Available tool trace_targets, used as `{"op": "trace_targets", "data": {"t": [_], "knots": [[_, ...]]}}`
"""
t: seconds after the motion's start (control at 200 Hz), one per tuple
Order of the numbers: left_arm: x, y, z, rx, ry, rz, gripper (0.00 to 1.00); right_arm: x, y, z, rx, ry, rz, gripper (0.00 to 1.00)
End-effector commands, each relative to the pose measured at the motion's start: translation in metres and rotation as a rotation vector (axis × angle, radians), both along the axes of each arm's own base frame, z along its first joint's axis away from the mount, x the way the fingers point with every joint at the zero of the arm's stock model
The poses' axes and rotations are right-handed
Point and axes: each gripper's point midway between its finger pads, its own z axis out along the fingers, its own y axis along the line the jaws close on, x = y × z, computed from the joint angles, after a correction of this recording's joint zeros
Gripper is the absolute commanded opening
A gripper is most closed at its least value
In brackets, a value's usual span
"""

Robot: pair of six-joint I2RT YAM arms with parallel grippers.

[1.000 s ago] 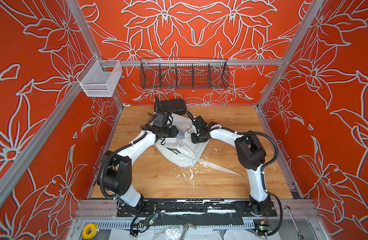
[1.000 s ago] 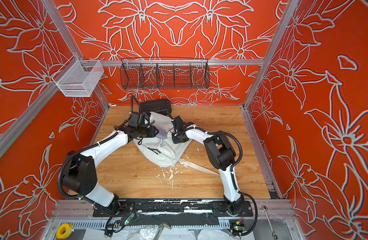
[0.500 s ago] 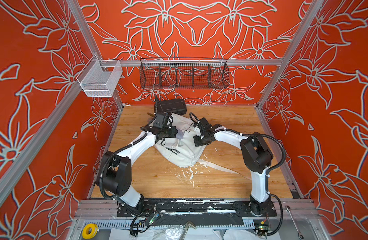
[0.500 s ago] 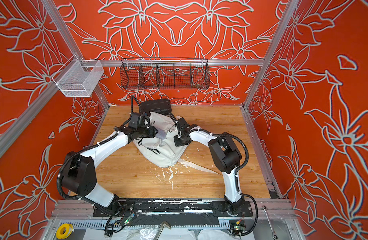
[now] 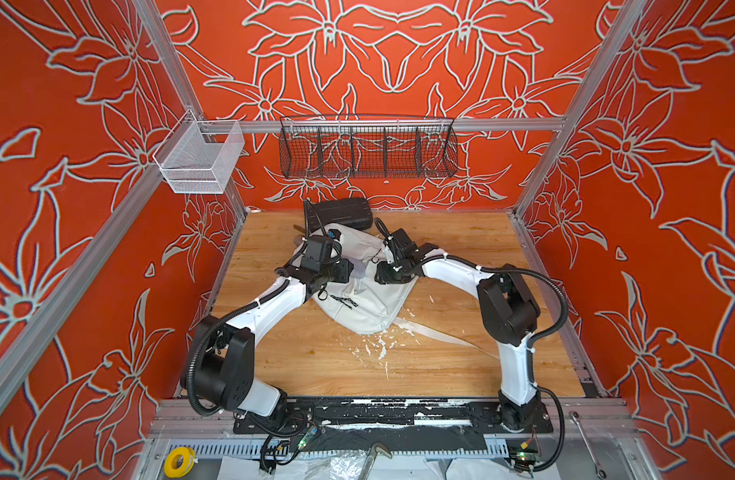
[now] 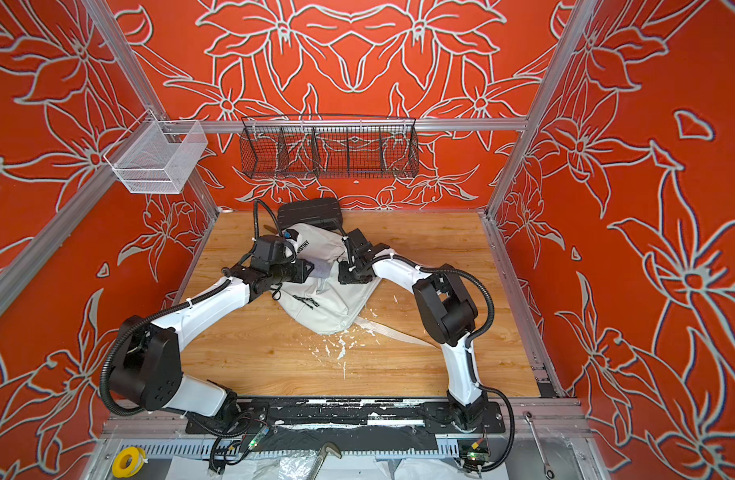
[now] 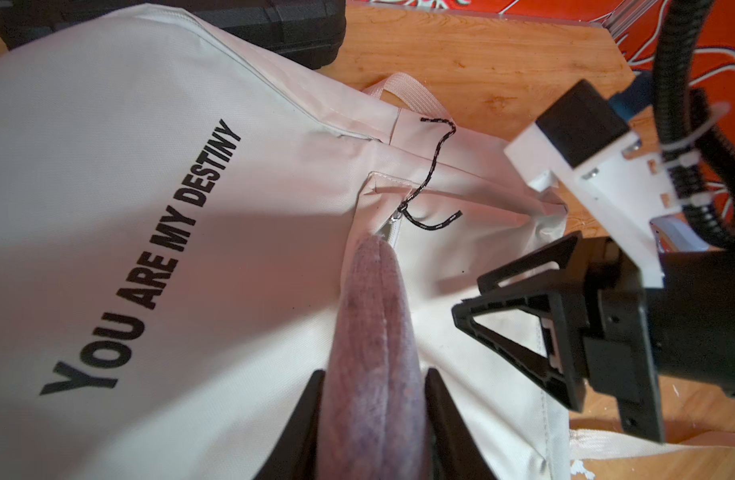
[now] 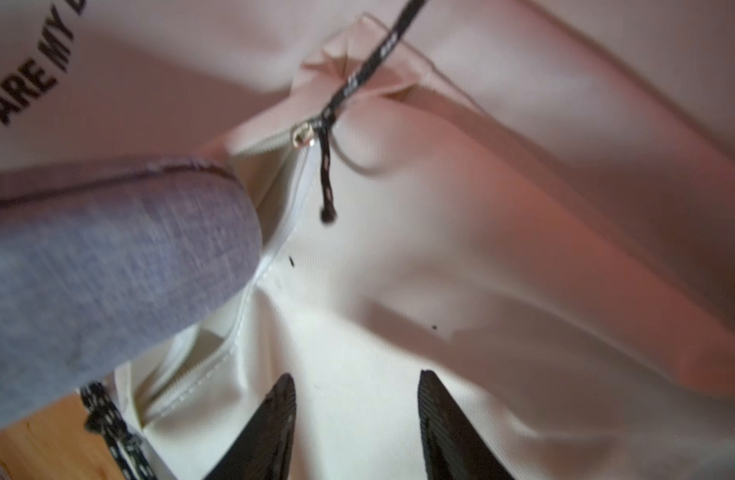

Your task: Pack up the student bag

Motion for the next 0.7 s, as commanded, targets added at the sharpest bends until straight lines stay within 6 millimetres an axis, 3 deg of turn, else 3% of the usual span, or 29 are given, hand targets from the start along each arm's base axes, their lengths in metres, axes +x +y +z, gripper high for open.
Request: {"op": "trace_targets", "data": {"t": [0.0, 0.145, 0.295, 0.365, 0.44, 0.696], "knots": [[0.004, 0.001, 0.014, 0.018, -0.058, -0.013, 0.0, 0.02, -0.002, -0.008, -0.023, -0.016, -0.142, 0.52], [0.003, 0.0, 0.016, 0.041, -0.042, -0.027, 0.0, 0.036, 0.001, -0.008, -0.014, -0.055, -0.215, 0.57], [0.004, -0.004, 0.017, 0.062, -0.04, -0.036, 0.0, 0.045, 0.015, -0.014, 0.031, -0.053, -0.234, 0.7], [0.004, -0.005, 0.016, 0.065, -0.036, -0.031, 0.0, 0.047, 0.021, -0.012, 0.045, -0.071, -0.228, 0.72], [0.005, -0.003, 0.014, 0.071, -0.027, -0.015, 0.0, 0.049, 0.019, -0.011, 0.02, -0.089, -0.243, 0.79], [0.007, 0.01, 0.008, 0.127, -0.009, 0.052, 0.0, 0.044, 0.016, -0.053, -0.056, 0.038, -0.294, 0.82]]}}
